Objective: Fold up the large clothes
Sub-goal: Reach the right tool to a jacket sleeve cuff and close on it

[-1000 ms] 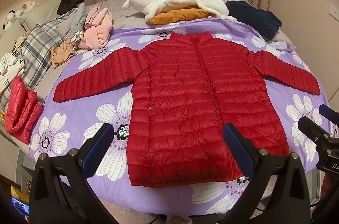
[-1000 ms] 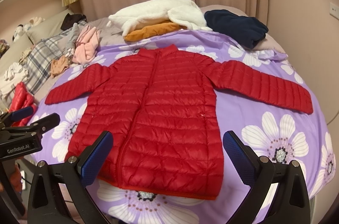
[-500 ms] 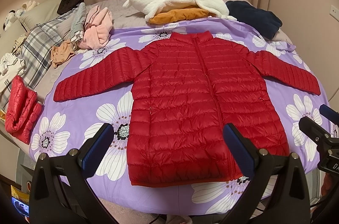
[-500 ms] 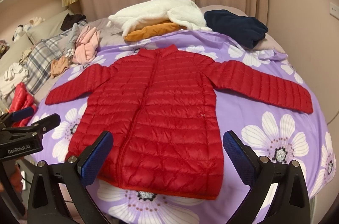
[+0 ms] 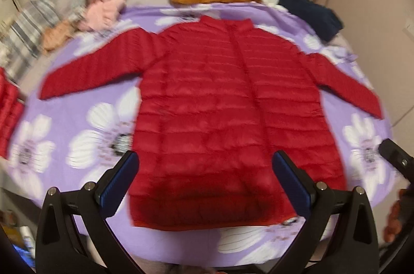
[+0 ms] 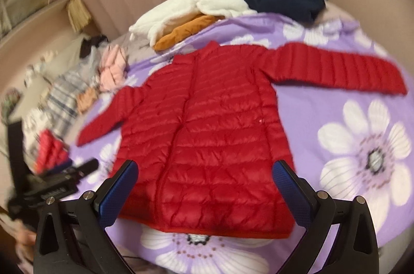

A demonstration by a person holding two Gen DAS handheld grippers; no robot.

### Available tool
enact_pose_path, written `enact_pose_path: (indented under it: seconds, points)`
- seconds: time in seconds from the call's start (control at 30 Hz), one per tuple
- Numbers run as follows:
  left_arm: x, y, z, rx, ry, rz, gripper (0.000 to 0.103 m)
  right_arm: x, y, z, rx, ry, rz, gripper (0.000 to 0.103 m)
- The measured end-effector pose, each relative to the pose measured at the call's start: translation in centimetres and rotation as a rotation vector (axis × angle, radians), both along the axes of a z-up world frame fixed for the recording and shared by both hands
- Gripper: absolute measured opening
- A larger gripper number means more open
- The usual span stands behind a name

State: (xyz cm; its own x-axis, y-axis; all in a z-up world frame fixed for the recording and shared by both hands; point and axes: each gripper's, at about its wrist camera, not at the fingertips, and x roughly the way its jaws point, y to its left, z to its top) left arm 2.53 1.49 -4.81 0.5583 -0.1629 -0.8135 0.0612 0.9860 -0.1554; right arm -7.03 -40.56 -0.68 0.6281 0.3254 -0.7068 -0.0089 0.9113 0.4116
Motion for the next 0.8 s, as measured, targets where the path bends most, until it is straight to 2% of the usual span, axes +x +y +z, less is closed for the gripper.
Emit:
enact_pose_path:
  seconds: [0.07, 0.17, 0.23, 0.27, 0.33, 0.5, 0.57, 0.7, 0.8]
  points:
    - [0.2, 0.3, -0.4, -0.081, -0.002, -0.024, 0.103, -0.1, -1.5, -0.6, 0.063, -0.002, -0.027, 0.102]
    - [0.9, 0.1, -0.5, -0.199, 0.027, -0.020, 0.103, -0.1, -4.8, -2.0, 0.209, -0.019, -0.104, 0.102]
    - [1.3, -0.1, -0.5, -0.196, 0.021, -0.017, 0.103, -0.2, -7.2, -3.2, 0.286, -0.002, -0.175, 0.102]
    - [1.5, -0.2, -0.5, -0.199, 0.019, -0.017, 0.103, -0.1, -8.4, -3.7, 0.335, -0.036, -0.194, 0.102]
    - [2.1, -0.2, -0.9, -0.185, 0.048, -0.014, 0.103, -0.4, -10.9, -4.7, 0.364, -0.035, -0.273, 0.102]
    - [3.6, -0.1, -3.0, -0.179, 0.177, 0.009, 0.103, -0.6, -15.8, -6.7, 0.385, -0.019, -0.419, 0.102]
    - [4.2, -0.6, -3.5, -0.182, 0.197, 0.004, 0.103, 0.1, -17.8, -7.3, 0.398, -0.044, -0.445, 0.102]
    - [5.5, -1.7, -3.7, -0.165, 0.201, -0.012, 0.103, 2.4, -22.5, -8.4, 0.405, -0.055, -0.549, 0.102]
    - [6.4, -2.3, -3.8, -0.162, 0.173, -0.025, 0.103, 4.4, -26.0, -9.1, 0.409, -0.073, -0.629, 0.102]
